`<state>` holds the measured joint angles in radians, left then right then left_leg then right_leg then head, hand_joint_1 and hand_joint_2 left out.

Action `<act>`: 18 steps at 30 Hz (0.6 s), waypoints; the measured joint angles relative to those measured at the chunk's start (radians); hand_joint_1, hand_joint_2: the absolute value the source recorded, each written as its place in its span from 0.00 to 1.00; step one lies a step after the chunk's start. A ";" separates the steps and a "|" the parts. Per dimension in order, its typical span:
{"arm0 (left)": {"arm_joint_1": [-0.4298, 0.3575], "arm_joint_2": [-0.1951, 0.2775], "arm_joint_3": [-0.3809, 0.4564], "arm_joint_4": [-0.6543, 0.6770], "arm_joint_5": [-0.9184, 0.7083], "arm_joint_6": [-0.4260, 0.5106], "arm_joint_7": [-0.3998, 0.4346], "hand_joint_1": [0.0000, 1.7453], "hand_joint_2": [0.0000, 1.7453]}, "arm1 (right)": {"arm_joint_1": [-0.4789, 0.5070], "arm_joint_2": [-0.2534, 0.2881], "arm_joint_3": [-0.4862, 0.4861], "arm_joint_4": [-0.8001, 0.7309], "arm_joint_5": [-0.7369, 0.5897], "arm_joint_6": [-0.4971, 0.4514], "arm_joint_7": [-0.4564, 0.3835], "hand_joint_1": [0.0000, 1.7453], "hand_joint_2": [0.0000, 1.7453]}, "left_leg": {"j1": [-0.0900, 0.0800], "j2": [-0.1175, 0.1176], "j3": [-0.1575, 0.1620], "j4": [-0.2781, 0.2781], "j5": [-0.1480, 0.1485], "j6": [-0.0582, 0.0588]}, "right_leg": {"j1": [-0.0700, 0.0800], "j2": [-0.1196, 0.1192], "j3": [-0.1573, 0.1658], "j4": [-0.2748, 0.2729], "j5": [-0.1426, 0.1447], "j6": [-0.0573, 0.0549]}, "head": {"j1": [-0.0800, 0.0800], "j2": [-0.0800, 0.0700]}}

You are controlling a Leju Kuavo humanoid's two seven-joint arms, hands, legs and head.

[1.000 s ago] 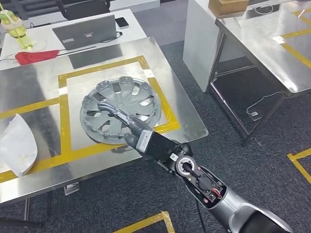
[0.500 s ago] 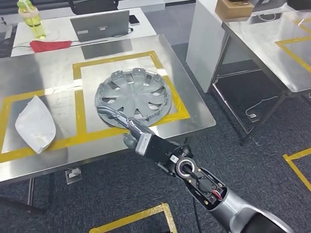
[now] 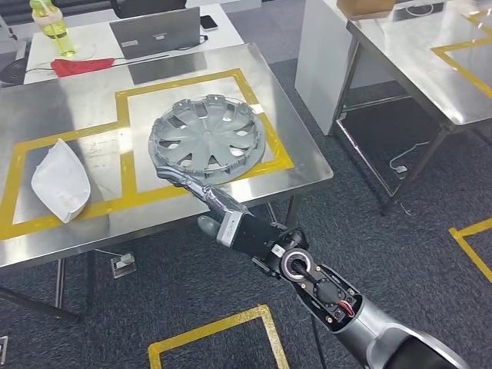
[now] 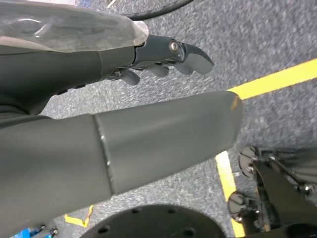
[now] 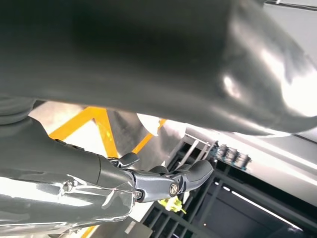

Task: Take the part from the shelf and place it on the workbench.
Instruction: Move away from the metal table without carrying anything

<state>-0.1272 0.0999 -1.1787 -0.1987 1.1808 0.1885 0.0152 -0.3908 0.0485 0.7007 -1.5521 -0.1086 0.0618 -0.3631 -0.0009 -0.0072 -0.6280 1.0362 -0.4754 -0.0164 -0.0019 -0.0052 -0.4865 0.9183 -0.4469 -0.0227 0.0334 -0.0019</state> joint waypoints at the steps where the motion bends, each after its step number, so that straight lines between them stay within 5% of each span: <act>1: 0.000 0.000 0.000 0.000 -0.001 0.000 -0.001 0.00 0.00 | 0.000 0.000 0.000 0.000 -0.001 0.000 0.000 0.00 0.00 | 0.004 0.000 -0.025 0.068 -0.048 -0.006 | 0.000 0.001 -0.013 0.000 0.008 -0.002 | -0.006 0.000; 3: 0.000 0.000 0.000 0.000 -0.004 0.000 -0.003 0.00 0.00 | 0.004 -0.002 0.001 0.000 -0.004 0.002 -0.002 0.00 0.00 | 0.011 0.000 -0.058 0.189 -0.090 -0.016 | -0.001 0.004 -0.039 0.000 0.024 -0.002 | -0.014 0.000; 5: 0.000 0.001 0.000 0.000 -0.007 0.000 -0.005 0.00 0.00 | 0.008 -0.004 0.001 0.001 -0.014 0.007 -0.004 0.00 0.00 | 0.019 0.000 -0.036 0.199 -0.044 -0.024 | -0.004 0.011 -0.065 0.003 0.041 0.005 | -0.018 0.000; 7: 0.000 0.002 0.000 0.000 -0.004 0.000 -0.005 0.00 0.00 | 0.010 -0.005 0.001 0.000 -0.025 0.015 -0.007 0.00 0.00 | 0.027 -0.013 0.056 0.077 0.007 -0.029 | -0.007 0.022 -0.088 0.012 0.054 0.016 | -0.020 0.000; 9: 0.000 0.002 0.000 0.000 -0.001 0.000 -0.004 0.00 0.00 | 0.009 -0.006 0.001 0.000 -0.032 0.022 -0.010 0.00 0.00 | 0.030 -0.034 0.147 -0.061 -0.003 -0.024 | -0.006 0.034 -0.104 0.024 0.065 0.029 | -0.021 0.000; 12: 0.000 0.000 0.000 0.000 0.002 0.000 -0.004 0.00 0.00 | 0.008 -0.006 0.002 0.000 -0.037 0.026 -0.014 0.00 0.00 | 0.026 -0.029 0.169 -0.108 -0.021 -0.004 | -0.007 0.051 -0.113 0.030 0.079 0.048 | -0.016 0.000; 14: -0.001 -0.001 0.000 0.000 0.003 0.000 -0.004 0.00 0.00 | 0.008 -0.006 0.001 0.000 -0.037 0.026 -0.014 0.00 0.00 | 0.026 -0.013 0.165 -0.109 -0.014 0.012 | -0.009 0.042 -0.131 0.067 0.055 0.057 | -0.010 0.000; 18: 0.004 -0.002 0.000 0.000 0.002 0.000 -0.004 0.00 0.00 | 0.012 -0.008 0.001 0.000 -0.034 0.026 -0.012 0.00 0.00 | 0.019 0.020 0.149 -0.109 -0.001 0.033 | -0.009 0.015 -0.235 0.324 -0.077 0.068 | 0.009 0.000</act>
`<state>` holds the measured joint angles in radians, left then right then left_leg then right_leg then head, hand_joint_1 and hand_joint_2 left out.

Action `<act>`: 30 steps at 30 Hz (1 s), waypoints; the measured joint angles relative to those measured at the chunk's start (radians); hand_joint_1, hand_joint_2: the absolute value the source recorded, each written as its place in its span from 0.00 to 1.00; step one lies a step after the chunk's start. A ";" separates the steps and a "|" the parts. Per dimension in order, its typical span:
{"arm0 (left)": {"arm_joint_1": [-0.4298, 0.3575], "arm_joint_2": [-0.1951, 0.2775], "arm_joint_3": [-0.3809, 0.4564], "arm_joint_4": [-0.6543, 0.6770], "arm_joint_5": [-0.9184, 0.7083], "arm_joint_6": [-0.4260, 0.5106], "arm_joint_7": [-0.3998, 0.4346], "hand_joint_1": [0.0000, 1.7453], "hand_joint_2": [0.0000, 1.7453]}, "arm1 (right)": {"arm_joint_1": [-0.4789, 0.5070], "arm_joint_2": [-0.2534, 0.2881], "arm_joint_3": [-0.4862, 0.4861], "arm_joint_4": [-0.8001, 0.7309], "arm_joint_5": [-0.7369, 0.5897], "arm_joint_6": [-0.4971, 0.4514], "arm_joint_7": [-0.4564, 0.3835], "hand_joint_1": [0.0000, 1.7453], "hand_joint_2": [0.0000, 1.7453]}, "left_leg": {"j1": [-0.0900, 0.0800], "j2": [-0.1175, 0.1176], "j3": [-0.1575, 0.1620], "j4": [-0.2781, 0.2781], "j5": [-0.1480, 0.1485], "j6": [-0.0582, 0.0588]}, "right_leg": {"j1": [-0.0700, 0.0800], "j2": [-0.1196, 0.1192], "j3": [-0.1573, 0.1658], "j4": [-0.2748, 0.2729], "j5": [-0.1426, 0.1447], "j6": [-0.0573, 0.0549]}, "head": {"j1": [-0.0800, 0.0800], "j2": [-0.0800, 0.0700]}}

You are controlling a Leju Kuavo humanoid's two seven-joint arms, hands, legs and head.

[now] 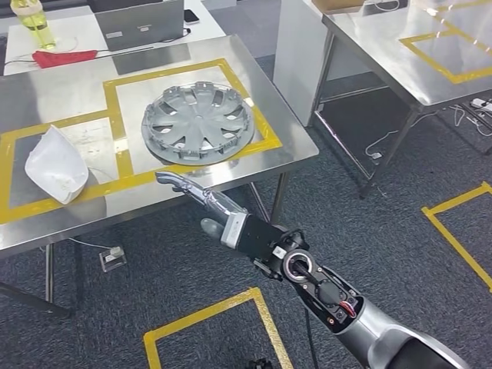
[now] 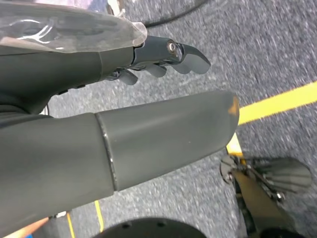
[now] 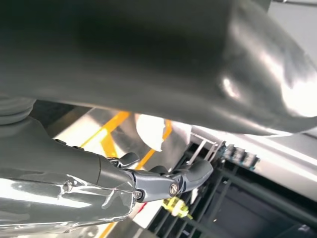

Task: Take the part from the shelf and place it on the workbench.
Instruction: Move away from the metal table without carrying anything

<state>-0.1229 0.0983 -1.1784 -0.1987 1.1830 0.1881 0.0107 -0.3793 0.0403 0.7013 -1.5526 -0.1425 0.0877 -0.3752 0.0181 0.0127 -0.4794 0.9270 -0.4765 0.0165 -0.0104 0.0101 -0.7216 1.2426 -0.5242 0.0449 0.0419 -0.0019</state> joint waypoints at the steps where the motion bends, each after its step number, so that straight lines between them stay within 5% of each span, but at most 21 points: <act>1: 0.001 0.000 0.000 0.000 0.000 0.000 0.000 0.00 0.00 | 0.003 -0.001 0.000 0.000 0.000 0.000 0.001 0.00 0.00 | -0.002 0.008 -0.003 0.001 0.002 0.001 | 0.000 -0.001 -0.005 0.026 -0.006 -0.001 | 0.002 0.000; 2: 0.002 0.000 0.000 0.000 -0.001 -0.001 0.000 0.00 0.00 | 0.004 -0.002 0.000 0.000 0.000 0.000 0.002 0.00 0.00 | -0.005 0.016 -0.004 0.001 0.003 0.002 | 0.001 -0.003 0.012 0.009 0.008 -0.003 | 0.003 0.000; 6: 0.001 -0.007 0.000 0.000 -0.006 -0.002 0.000 0.00 0.00 | 0.005 -0.003 -0.002 -0.007 0.006 -0.007 0.012 0.00 0.00 | -0.015 0.045 -0.004 0.004 0.002 -0.003 | 0.020 -0.052 0.157 -0.247 0.102 -0.036 | 0.007 0.000; 9: 0.000 -0.010 0.000 0.000 -0.011 -0.002 0.001 0.00 0.00 | 0.011 -0.007 -0.006 -0.015 0.013 -0.017 0.020 0.00 0.00 | -0.019 0.070 -0.007 0.005 0.002 -0.015 | 0.027 -0.053 0.168 -0.289 0.100 -0.051 | 0.005 0.000; 11: -0.001 -0.010 0.000 0.000 -0.013 -0.003 0.001 0.00 0.00 | 0.014 -0.011 -0.011 -0.023 0.013 -0.023 0.023 0.00 0.00 | -0.018 0.057 -0.012 0.024 -0.017 -0.024 | 0.018 -0.035 0.174 -0.301 0.108 -0.059 | 0.001 0.000; 12: -0.001 -0.009 0.000 0.000 -0.014 -0.004 0.001 0.00 0.00 | 0.015 -0.012 -0.013 -0.027 0.013 -0.026 0.023 0.00 0.00 | -0.016 0.039 -0.026 0.057 -0.038 -0.029 | 0.013 -0.028 0.177 -0.308 0.112 -0.064 | -0.003 0.000; 15: 0.001 -0.008 0.000 0.000 -0.016 -0.005 0.000 0.00 0.00 | 0.022 -0.016 -0.018 -0.034 0.013 -0.031 0.027 0.00 0.00 | -0.008 -0.003 -0.134 0.266 -0.126 -0.042 | 0.010 -0.005 0.175 -0.312 0.117 -0.070 | -0.021 0.000; 17: 0.003 -0.008 0.000 0.000 -0.017 -0.005 0.000 0.00 0.00 | 0.031 -0.021 -0.021 -0.035 0.013 -0.033 0.028 0.00 0.00 | -0.003 -0.005 -0.166 0.314 -0.117 -0.048 | 0.009 0.016 0.174 -0.310 0.118 -0.069 | -0.025 0.000; 19: 0.005 -0.006 0.000 0.000 -0.017 -0.005 0.000 0.00 0.00 | 0.034 -0.023 -0.024 -0.037 0.013 -0.035 0.028 0.00 0.00 | 0.003 -0.015 -0.119 0.200 -0.039 -0.052 | 0.006 0.039 0.173 -0.305 0.117 -0.065 | -0.027 0.000; 21: 0.005 -0.005 0.000 0.000 -0.017 -0.006 0.000 0.00 0.00 | 0.034 -0.025 -0.025 -0.041 0.013 -0.037 0.028 0.00 0.00 | 0.011 -0.050 -0.065 0.070 0.016 -0.051 | 0.006 0.058 0.165 -0.294 0.116 -0.055 | -0.030 0.000; 24: 0.002 -0.005 0.000 0.000 -0.017 -0.008 -0.001 0.00 0.00 | 0.035 -0.029 -0.032 -0.049 0.013 -0.039 0.029 0.00 0.00 | 0.009 -0.063 -0.052 0.027 0.022 -0.032 | 0.006 0.083 0.149 -0.286 0.119 -0.035 | -0.027 0.000; 27: 0.001 -0.007 0.000 0.000 -0.016 -0.010 -0.002 0.00 0.00 | 0.037 -0.035 -0.044 -0.056 0.013 -0.041 0.028 0.00 0.00 | 0.008 -0.035 -0.051 0.021 0.028 -0.010 | 0.003 0.055 0.124 -0.234 0.086 -0.020 | -0.016 0.000; 30: 0.003 -0.005 0.000 0.000 -0.013 -0.010 -0.002 0.00 0.00 | 0.038 -0.038 -0.052 -0.061 0.013 -0.041 0.028 0.00 0.00 | 0.005 -0.004 -0.052 0.020 0.029 0.000 | 0.001 0.005 0.035 -0.030 -0.015 -0.011 | 0.003 0.000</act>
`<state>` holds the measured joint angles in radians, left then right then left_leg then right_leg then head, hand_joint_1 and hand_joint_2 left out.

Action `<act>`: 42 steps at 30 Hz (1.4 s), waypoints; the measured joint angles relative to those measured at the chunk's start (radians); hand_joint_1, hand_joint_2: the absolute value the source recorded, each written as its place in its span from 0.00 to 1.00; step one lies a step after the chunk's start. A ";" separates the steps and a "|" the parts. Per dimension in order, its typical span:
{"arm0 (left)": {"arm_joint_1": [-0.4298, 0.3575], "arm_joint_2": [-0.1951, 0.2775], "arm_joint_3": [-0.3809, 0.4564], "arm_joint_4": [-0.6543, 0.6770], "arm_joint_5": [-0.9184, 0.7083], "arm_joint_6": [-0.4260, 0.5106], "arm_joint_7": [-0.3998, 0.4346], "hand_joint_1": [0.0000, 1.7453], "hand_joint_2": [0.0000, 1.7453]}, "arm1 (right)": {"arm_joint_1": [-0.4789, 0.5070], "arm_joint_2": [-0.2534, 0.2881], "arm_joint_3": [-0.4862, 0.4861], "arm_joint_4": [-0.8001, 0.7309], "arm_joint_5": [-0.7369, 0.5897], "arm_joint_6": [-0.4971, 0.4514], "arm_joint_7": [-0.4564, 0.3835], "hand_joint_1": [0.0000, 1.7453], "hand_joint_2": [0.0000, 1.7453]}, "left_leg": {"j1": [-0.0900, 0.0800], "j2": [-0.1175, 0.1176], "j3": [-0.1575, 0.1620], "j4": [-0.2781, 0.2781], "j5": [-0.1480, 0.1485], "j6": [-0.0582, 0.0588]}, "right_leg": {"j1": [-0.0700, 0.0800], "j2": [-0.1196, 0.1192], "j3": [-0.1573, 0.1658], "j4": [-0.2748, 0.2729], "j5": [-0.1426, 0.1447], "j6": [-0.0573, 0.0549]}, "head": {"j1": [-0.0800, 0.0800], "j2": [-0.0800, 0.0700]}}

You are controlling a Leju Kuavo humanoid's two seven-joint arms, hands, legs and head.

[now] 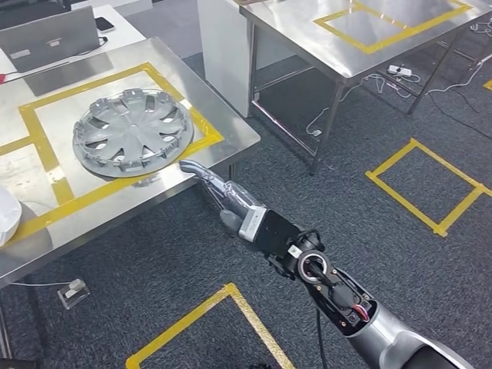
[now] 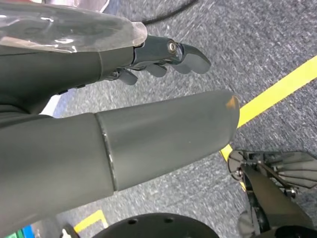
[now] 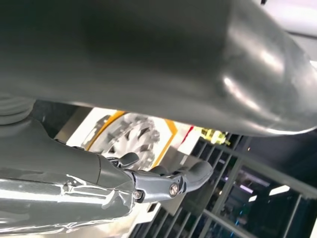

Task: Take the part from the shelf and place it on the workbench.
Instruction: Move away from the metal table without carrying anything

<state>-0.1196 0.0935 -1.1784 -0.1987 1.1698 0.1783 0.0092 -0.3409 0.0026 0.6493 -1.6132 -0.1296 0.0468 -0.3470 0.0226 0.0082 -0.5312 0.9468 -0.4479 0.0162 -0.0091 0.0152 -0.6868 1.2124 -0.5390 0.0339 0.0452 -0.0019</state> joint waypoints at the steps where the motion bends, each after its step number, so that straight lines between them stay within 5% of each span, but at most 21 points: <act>1: 0.001 0.000 0.000 0.000 0.001 0.000 0.000 0.00 0.00 | 0.001 -0.001 -0.001 0.000 0.001 0.000 0.000 0.00 0.00 | -0.001 0.010 0.000 0.000 0.000 0.000 | -0.001 -0.005 -0.020 0.046 -0.015 0.001 | 0.002 0.000; 3: 0.000 0.001 0.000 0.000 0.002 0.000 0.000 0.00 0.00 | 0.003 -0.003 -0.005 0.000 0.003 0.000 0.001 0.00 0.00 | -0.002 0.029 0.002 0.000 -0.002 0.000 | -0.001 -0.011 0.000 0.017 0.014 0.000 | 0.006 0.000; 5: -0.001 0.001 0.000 0.000 0.004 0.000 -0.001 0.00 0.00 | 0.002 -0.004 -0.010 -0.003 0.004 0.000 0.001 0.00 0.00 | -0.003 0.045 0.005 0.001 -0.004 -0.004 | 0.003 -0.038 0.080 -0.134 0.077 -0.007 | 0.013 0.000; 7: -0.003 0.000 0.000 0.000 0.004 0.000 -0.002 0.00 0.00 | 0.001 -0.004 -0.013 -0.007 0.004 0.000 0.001 0.00 0.00 | -0.007 0.058 0.007 0.001 -0.006 -0.011 | 0.011 -0.061 0.131 -0.237 0.106 -0.017 | 0.016 0.000; 11: -0.005 0.001 0.000 0.000 0.005 0.000 -0.005 0.00 0.00 | 0.002 -0.006 -0.017 -0.011 0.004 0.000 0.001 0.00 0.00 | -0.007 0.067 0.009 0.006 -0.016 -0.033 | 0.012 -0.033 0.134 -0.258 0.114 -0.039 | 0.009 0.000; 14: -0.004 0.002 0.000 0.000 0.006 -0.001 -0.012 0.00 0.00 | -0.002 -0.006 -0.020 -0.014 0.004 0.000 0.001 0.00 0.00 | -0.005 0.012 -0.053 0.145 -0.096 -0.043 | 0.006 -0.012 0.135 -0.267 0.123 -0.054 | -0.010 0.000; 16: -0.002 0.002 0.000 0.000 0.007 -0.002 -0.015 0.00 0.00 | -0.002 -0.006 -0.021 -0.014 0.004 0.000 0.002 0.00 0.00 | -0.005 -0.001 -0.122 0.283 -0.149 -0.044 | 0.007 0.006 0.133 -0.266 0.124 -0.057 | -0.021 0.000; 17: -0.001 0.002 0.000 0.000 0.007 -0.003 -0.016 0.00 0.00 | -0.002 -0.007 -0.023 -0.013 0.004 0.000 0.002 0.00 0.00 | -0.005 -0.002 -0.137 0.308 -0.147 -0.043 | 0.008 0.018 0.133 -0.266 0.124 -0.058 | -0.023 0.000; 19: 0.001 0.003 0.000 0.000 0.006 -0.004 -0.016 0.00 0.00 | -0.002 -0.008 -0.025 -0.013 0.004 -0.001 0.002 0.00 0.00 | -0.005 -0.008 -0.110 0.235 -0.088 -0.039 | 0.008 0.043 0.133 -0.264 0.125 -0.057 | -0.027 0.000; 21: 0.001 0.006 0.000 0.000 0.005 -0.005 -0.015 0.00 0.00 | -0.002 -0.008 -0.029 -0.014 0.004 -0.004 0.002 0.00 0.00 | -0.004 -0.036 -0.043 0.084 -0.018 -0.031 | 0.010 0.065 0.130 -0.258 0.123 -0.054 | -0.031 0.000; 23: -0.001 0.009 0.000 0.000 0.005 -0.006 -0.014 0.00 0.00 | -0.002 -0.009 -0.035 -0.014 0.004 -0.006 0.002 0.00 0.00 | -0.005 -0.052 -0.012 0.010 0.004 -0.024 | 0.011 0.082 0.123 -0.253 0.123 -0.046 | -0.031 0.000; 25: -0.004 0.007 0.000 0.000 0.005 -0.009 -0.013 0.00 0.00 | -0.001 -0.010 -0.042 -0.014 0.004 -0.008 0.001 0.00 0.00 | -0.007 -0.039 -0.010 0.004 0.005 -0.016 | 0.010 0.095 0.118 -0.252 0.124 -0.034 | -0.030 0.000; 28: -0.005 0.005 0.000 0.000 0.004 -0.012 -0.013 0.00 0.00 | 0.000 -0.013 -0.052 -0.014 0.004 -0.010 -0.002 0.00 0.00 | -0.002 -0.011 -0.005 -0.006 0.011 0.000 | 0.010 0.044 0.087 -0.182 0.080 -0.018 | -0.019 0.000; 30: -0.003 0.006 0.000 0.000 0.003 -0.013 -0.013 0.00 0.00 | 0.002 -0.014 -0.057 -0.014 0.004 -0.010 -0.004 0.00 0.00 | -0.004 0.007 -0.004 -0.007 0.010 0.005 | 0.005 0.002 0.023 -0.044 0.011 -0.010 | -0.006 0.000; 32: -0.001 0.007 0.000 0.000 0.003 -0.013 -0.013 0.00 0.00 | 0.007 -0.015 -0.060 -0.013 0.004 -0.010 -0.005 0.00 0.00 | -0.004 0.027 -0.004 -0.007 0.008 0.004 | -0.002 -0.007 -0.026 0.055 -0.019 -0.003 | -0.001 0.000; 33: -0.001 0.008 0.000 0.000 0.003 -0.013 -0.013 0.00 0.00 | 0.009 -0.016 -0.061 -0.013 0.004 -0.010 -0.005 0.00 0.00 | -0.003 0.036 -0.002 -0.006 0.006 0.003 | -0.006 -0.010 -0.023 0.051 -0.005 -0.001 | 0.001 0.000; 36: -0.002 0.009 0.000 0.000 0.003 -0.012 -0.012 0.00 0.00 | 0.010 -0.017 -0.066 -0.013 0.004 -0.008 -0.010 0.00 0.00 | -0.003 0.062 0.008 -0.005 -0.002 -0.009 | -0.007 -0.057 0.077 -0.150 0.090 0.000 | 0.012 0.000; 38: -0.003 0.011 0.000 0.000 0.002 -0.011 -0.008 0.00 0.00 | 0.010 -0.017 -0.069 -0.012 0.004 -0.007 -0.013 0.00 0.00 | -0.008 0.076 0.013 -0.004 -0.007 -0.020 | 0.000 -0.084 0.116 -0.235 0.113 -0.011 | 0.015 0.000; 40: -0.004 0.013 0.000 0.000 -0.005 -0.010 -0.002 0.00 0.00 | 0.014 -0.018 -0.074 -0.013 0.005 -0.007 -0.015 0.00 0.00 | -0.011 0.094 0.017 -0.006 -0.008 -0.030 | 0.004 -0.064 0.113 -0.241 0.113 -0.027 | 0.009 0.000; 42: -0.005 0.014 0.000 0.000 -0.014 -0.010 0.001 0.00 0.00 | 0.021 -0.018 -0.079 -0.017 0.005 -0.009 -0.015 0.00 0.00 | -0.006 0.083 0.014 0.014 -0.025 -0.041 | 0.002 -0.041 0.116 -0.247 0.117 -0.040 | 0.000 0.000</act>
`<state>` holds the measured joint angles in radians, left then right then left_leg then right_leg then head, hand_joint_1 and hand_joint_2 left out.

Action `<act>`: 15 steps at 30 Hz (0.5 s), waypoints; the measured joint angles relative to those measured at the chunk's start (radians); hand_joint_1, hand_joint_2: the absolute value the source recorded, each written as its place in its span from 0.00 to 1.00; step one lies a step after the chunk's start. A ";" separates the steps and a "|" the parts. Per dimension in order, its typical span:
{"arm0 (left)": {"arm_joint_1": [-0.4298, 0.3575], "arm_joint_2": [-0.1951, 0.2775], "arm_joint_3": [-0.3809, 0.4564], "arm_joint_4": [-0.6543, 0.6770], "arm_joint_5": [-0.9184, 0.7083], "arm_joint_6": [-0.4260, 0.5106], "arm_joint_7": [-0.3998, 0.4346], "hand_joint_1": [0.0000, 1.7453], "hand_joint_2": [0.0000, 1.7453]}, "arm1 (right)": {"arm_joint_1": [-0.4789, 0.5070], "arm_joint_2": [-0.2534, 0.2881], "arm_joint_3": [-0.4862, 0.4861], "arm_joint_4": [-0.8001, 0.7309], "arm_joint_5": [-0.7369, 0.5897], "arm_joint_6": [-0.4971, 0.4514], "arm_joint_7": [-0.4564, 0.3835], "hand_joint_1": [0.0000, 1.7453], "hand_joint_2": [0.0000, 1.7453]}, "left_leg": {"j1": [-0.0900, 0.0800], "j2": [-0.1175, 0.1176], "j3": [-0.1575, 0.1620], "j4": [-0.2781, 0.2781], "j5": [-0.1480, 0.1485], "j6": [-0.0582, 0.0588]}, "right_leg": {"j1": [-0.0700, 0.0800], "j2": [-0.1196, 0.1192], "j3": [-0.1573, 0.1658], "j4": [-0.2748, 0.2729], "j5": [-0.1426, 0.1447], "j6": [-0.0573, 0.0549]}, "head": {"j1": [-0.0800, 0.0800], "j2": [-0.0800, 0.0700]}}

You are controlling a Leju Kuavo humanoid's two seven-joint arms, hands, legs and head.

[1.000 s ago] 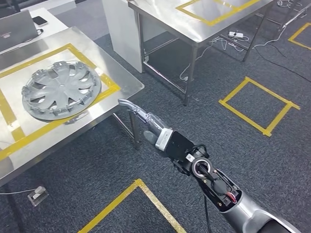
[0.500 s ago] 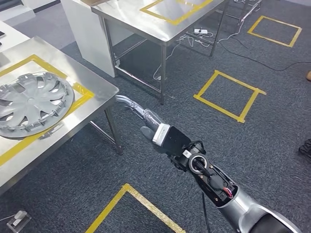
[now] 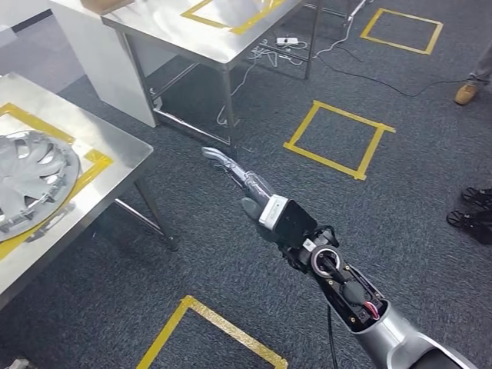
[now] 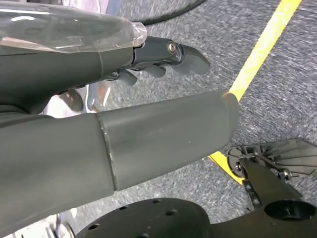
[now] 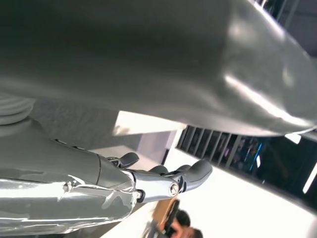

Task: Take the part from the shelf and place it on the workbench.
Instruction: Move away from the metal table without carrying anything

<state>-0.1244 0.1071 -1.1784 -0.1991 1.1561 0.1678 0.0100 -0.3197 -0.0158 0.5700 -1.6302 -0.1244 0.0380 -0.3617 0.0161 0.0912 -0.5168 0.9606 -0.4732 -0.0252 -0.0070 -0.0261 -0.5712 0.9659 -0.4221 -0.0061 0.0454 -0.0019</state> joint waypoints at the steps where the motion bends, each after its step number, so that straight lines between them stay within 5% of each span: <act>1: 0.000 0.000 0.000 0.000 -0.003 0.000 -0.002 0.00 0.00 | 0.003 0.000 -0.003 -0.003 0.000 -0.001 0.001 0.00 0.00 | 0.002 -0.021 -0.015 0.039 -0.025 -0.003 | -0.001 0.011 0.002 -0.003 0.003 -0.007 | -0.006 0.000; 4: 0.002 0.000 0.000 0.000 -0.008 -0.001 -0.019 0.00 0.00 | 0.013 -0.001 -0.010 -0.006 0.002 -0.004 0.003 0.00 0.00 | 0.002 -0.081 -0.113 0.243 -0.122 -0.003 | 0.001 0.043 0.001 -0.005 0.006 -0.019 | -0.025 0.000; 6: 0.004 0.000 0.000 0.000 -0.010 -0.001 -0.029 0.00 0.00 | 0.024 -0.001 -0.012 -0.006 0.008 -0.004 0.004 0.00 0.00 | 0.000 -0.087 -0.146 0.293 -0.120 0.001 | 0.005 0.070 0.001 -0.005 0.007 -0.021 | -0.029 0.000; 10: 0.002 0.003 0.000 0.000 -0.014 -0.003 -0.035 0.00 0.00 | 0.030 -0.001 -0.018 -0.010 0.017 -0.005 0.003 0.00 0.00 | -0.002 -0.128 -0.043 0.043 0.013 0.022 | 0.010 0.121 0.004 -0.003 0.008 -0.018 | -0.032 0.000; 12: -0.001 0.004 0.000 0.000 -0.016 -0.003 -0.035 0.00 0.00 | 0.032 -0.002 -0.020 -0.012 0.017 -0.004 0.003 0.00 0.00 | -0.007 -0.139 -0.019 -0.012 0.026 0.026 | 0.009 0.138 0.000 -0.003 0.010 -0.009 | -0.032 0.000; 15: -0.007 0.002 -0.001 0.000 -0.017 -0.007 -0.036 0.00 0.00 | 0.038 -0.003 -0.025 -0.018 0.017 -0.004 0.004 0.00 0.00 | -0.005 -0.111 -0.014 -0.024 0.034 0.035 | 0.007 0.133 -0.009 0.008 0.002 0.006 | -0.029 0.000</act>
<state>-0.1311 0.1090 -1.1790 -0.1993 1.1393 0.1609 -0.0260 -0.2821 -0.0193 0.5452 -1.6482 -0.1075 0.0336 -0.3577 0.0116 -0.0201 -0.5305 0.9368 -0.4396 0.0103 0.0005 0.1068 -0.5803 0.9734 -0.4199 0.0003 0.0164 -0.0019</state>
